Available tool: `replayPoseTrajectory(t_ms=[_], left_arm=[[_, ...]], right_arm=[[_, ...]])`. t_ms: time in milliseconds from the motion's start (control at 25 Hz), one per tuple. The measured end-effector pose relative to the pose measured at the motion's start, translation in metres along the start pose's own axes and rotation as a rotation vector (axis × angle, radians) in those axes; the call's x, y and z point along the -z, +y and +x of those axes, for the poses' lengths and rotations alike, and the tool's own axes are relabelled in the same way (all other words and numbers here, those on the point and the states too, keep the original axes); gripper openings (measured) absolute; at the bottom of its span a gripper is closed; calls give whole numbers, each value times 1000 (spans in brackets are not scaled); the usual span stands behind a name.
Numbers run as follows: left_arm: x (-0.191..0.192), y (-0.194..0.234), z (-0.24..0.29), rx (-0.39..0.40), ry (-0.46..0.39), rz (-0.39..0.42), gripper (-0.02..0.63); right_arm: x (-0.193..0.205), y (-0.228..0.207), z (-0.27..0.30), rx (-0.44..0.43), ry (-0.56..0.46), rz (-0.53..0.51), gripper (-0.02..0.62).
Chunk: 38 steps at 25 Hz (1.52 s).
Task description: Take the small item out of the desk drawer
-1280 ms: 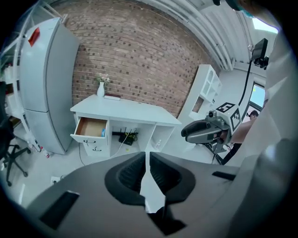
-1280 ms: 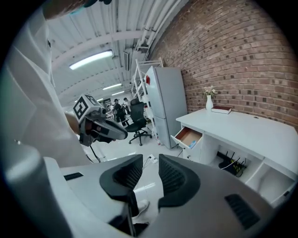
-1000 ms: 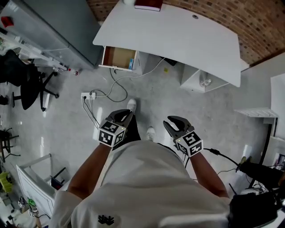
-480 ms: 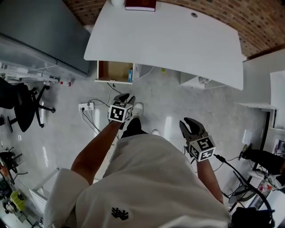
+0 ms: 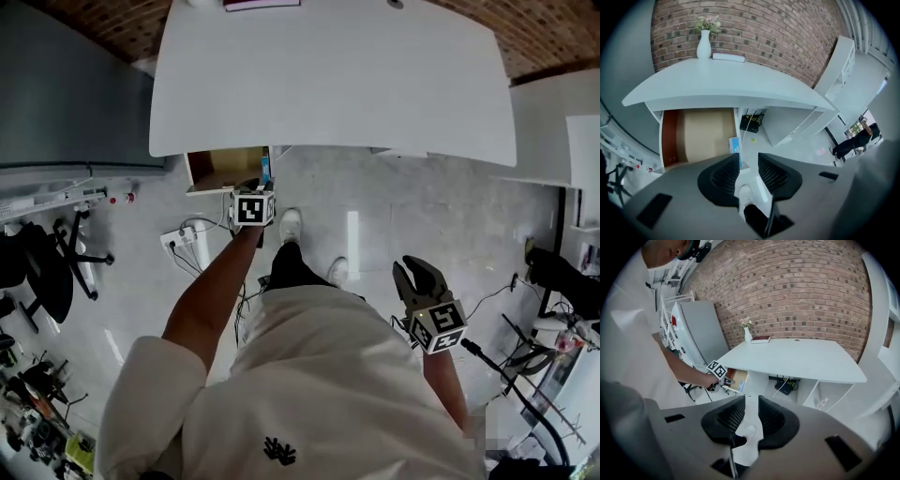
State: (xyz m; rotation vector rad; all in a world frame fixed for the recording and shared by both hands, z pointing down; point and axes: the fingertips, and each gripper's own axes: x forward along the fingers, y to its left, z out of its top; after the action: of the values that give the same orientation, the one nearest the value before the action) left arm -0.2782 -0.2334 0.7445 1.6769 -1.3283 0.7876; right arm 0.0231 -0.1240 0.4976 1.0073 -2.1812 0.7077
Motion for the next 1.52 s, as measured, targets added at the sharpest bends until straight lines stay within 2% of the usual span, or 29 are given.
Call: replayPoseTrajectory(t_ms=[320, 800, 920, 1000, 1400, 1520], left_arm=[[-5, 38, 73, -35, 77, -97, 138], [0, 51, 130, -63, 139, -114, 146], [4, 57, 131, -105, 162, -89, 129], [8, 52, 135, -91, 167, -108, 117], [0, 48, 127, -105, 128, -128, 98], [-5, 47, 110, -135, 114, -113, 97]], right_arm=[[19, 2, 9, 70, 84, 109, 106], [30, -5, 17, 94, 142, 139, 100], [34, -3, 11, 95, 151, 140, 98], [37, -4, 6, 97, 154, 144, 97], [44, -10, 6, 80, 135, 142, 94], [48, -10, -2, 74, 118, 141, 94]])
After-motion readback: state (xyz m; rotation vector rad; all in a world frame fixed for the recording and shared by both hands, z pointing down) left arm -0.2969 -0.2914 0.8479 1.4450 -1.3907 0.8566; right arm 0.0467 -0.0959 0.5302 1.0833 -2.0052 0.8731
